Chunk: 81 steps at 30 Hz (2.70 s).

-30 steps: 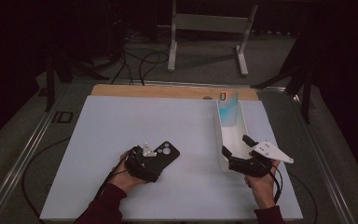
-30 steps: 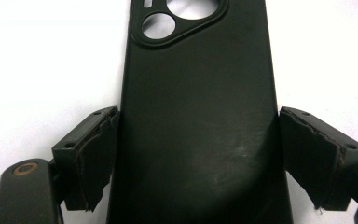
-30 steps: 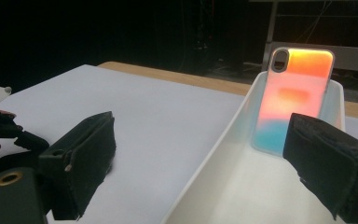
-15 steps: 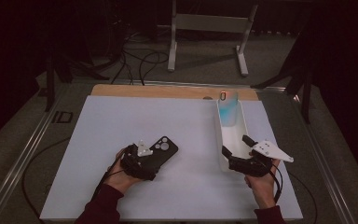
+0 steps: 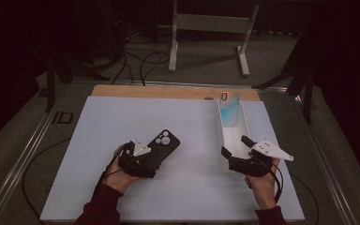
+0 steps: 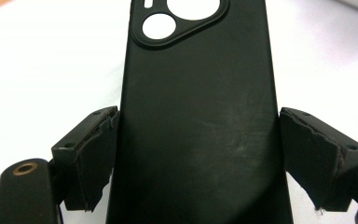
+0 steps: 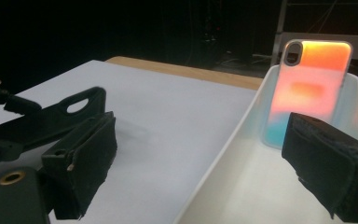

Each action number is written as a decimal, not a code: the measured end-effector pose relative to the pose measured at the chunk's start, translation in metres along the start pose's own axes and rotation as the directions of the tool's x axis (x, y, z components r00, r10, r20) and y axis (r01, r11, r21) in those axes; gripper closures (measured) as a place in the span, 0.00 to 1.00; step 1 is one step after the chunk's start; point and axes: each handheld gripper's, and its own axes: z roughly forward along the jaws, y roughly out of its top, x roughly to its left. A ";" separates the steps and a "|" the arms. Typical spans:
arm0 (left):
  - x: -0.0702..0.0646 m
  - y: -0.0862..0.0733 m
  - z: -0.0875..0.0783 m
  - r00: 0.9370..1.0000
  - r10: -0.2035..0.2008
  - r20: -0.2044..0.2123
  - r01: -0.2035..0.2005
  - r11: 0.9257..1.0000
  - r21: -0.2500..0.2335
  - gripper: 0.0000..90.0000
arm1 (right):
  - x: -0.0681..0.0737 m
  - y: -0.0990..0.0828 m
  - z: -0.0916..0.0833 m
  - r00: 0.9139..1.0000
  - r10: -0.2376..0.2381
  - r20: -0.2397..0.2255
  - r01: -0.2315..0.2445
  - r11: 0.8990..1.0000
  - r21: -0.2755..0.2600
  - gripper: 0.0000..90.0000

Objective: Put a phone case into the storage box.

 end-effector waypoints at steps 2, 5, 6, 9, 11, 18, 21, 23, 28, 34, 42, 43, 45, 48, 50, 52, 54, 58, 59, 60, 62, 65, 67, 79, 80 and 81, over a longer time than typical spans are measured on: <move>0.000 0.003 -0.003 1.000 0.008 0.000 -0.008 1.000 -0.014 0.17 | 0.000 0.001 0.000 1.000 0.002 -0.008 -0.002 1.000 0.003 0.10; -0.002 0.009 -0.007 1.000 0.026 -0.007 -0.026 0.999 -0.033 0.17 | 0.000 0.002 0.001 0.999 0.022 -0.036 -0.022 1.000 0.010 0.10; -0.003 0.010 -0.009 0.999 0.033 -0.010 -0.033 0.999 -0.036 0.17 | 0.000 0.003 0.001 0.999 0.020 -0.038 -0.020 1.000 0.014 0.10; -0.004 0.014 -0.011 0.999 0.040 -0.007 -0.040 0.997 -0.059 0.17 | 0.000 0.003 0.003 0.999 0.015 -0.041 -0.014 1.000 0.020 0.10; -0.004 0.016 -0.012 0.999 0.048 -0.010 -0.049 0.997 -0.058 0.17 | 0.000 0.003 0.003 0.999 0.014 -0.042 -0.013 1.000 0.022 0.10; -0.007 0.029 -0.010 0.997 0.082 -0.002 -0.081 0.992 -0.095 0.17 | 0.001 0.006 0.003 0.998 -0.005 -0.063 0.007 0.999 0.031 0.10; -0.008 0.032 -0.010 0.995 0.096 -0.002 -0.096 0.990 -0.103 0.17 | 0.001 0.007 0.003 0.998 -0.003 -0.069 0.006 0.999 0.034 0.10; -0.009 0.035 -0.009 0.994 0.107 -0.001 -0.106 0.988 -0.109 0.17 | 0.001 0.009 0.004 0.997 0.009 -0.082 -0.006 0.999 0.036 0.10; -0.011 0.041 -0.007 0.993 0.117 0.015 -0.114 0.984 -0.136 0.17 | 0.003 0.014 0.006 0.995 -0.005 -0.101 0.010 0.999 0.050 0.10; -0.012 0.046 -0.005 0.991 0.133 0.030 -0.127 0.980 -0.156 0.17 | 0.005 0.020 0.011 0.991 0.009 -0.133 -0.003 0.999 0.052 0.10; -0.017 0.054 -0.005 0.987 0.158 0.040 -0.148 0.972 -0.180 0.17 | 0.012 0.026 0.020 0.986 0.040 -0.159 -0.025 0.995 0.095 0.10; -0.018 0.055 -0.005 0.986 0.165 0.041 -0.155 0.971 -0.180 0.17 | 0.013 0.027 0.021 0.985 0.047 -0.163 -0.031 0.995 0.096 0.10; -0.020 0.058 -0.005 0.984 0.172 0.040 -0.162 0.970 -0.182 0.17 | 0.014 0.028 0.024 0.984 0.054 -0.171 -0.037 0.995 0.097 0.10; -0.021 0.060 -0.005 0.983 0.177 0.043 -0.166 0.968 -0.187 0.17 | 0.017 0.031 0.029 0.982 0.060 -0.180 -0.042 0.994 0.099 0.10; -0.021 0.062 -0.005 0.983 0.180 0.043 -0.169 0.967 -0.191 0.17 | 0.019 0.033 0.031 0.981 0.057 -0.183 -0.039 0.994 0.101 0.10; -0.023 0.063 -0.004 0.982 0.181 0.047 -0.169 0.966 -0.198 0.17 | 0.020 0.034 0.033 0.980 0.058 -0.190 -0.039 0.994 0.102 0.10; -0.025 0.064 -0.004 0.980 0.192 0.059 -0.176 0.962 -0.207 0.17 | 0.020 0.036 0.034 0.978 0.066 -0.198 -0.046 0.994 0.103 0.11; -0.029 0.067 -0.003 0.976 0.206 0.069 -0.187 0.958 -0.218 0.17 | 0.021 0.040 0.035 0.973 0.082 -0.214 -0.062 0.993 0.100 0.13; -0.029 0.067 -0.003 0.975 0.209 0.072 -0.189 0.957 -0.219 0.17 | 0.022 0.040 0.036 0.972 0.088 -0.217 -0.066 0.992 0.103 0.13; -0.030 0.068 -0.003 0.974 0.215 0.072 -0.195 0.956 -0.220 0.17 | 0.022 0.041 0.036 0.971 0.090 -0.219 -0.069 0.992 0.103 0.13; -0.032 0.070 -0.002 0.973 0.217 0.076 -0.195 0.954 -0.229 0.17 | 0.024 0.042 0.037 0.970 0.092 -0.224 -0.069 0.992 0.107 0.14; -0.034 0.072 -0.003 0.971 0.227 0.080 -0.203 0.951 -0.233 0.17 | 0.025 0.043 0.038 0.965 0.104 -0.239 -0.078 0.990 0.116 0.16; -0.036 0.074 -0.002 0.969 0.230 0.085 -0.205 0.949 -0.238 0.17 | 0.027 0.043 0.039 0.965 0.103 -0.242 -0.076 0.990 0.119 0.18; -0.044 0.080 -0.002 0.963 0.254 0.094 -0.221 0.938 -0.265 0.17 | 0.033 0.045 0.046 0.958 0.134 -0.252 -0.096 0.983 0.159 0.34; -0.045 0.080 -0.002 0.963 0.253 0.095 -0.220 0.938 -0.269 0.17 | 0.032 0.045 0.046 0.956 0.144 -0.255 -0.105 0.981 0.162 0.35; -0.045 0.080 -0.002 0.963 0.253 0.096 -0.219 0.937 -0.273 0.17 | 0.032 0.044 0.047 0.956 0.150 -0.252 -0.109 0.980 0.168 0.35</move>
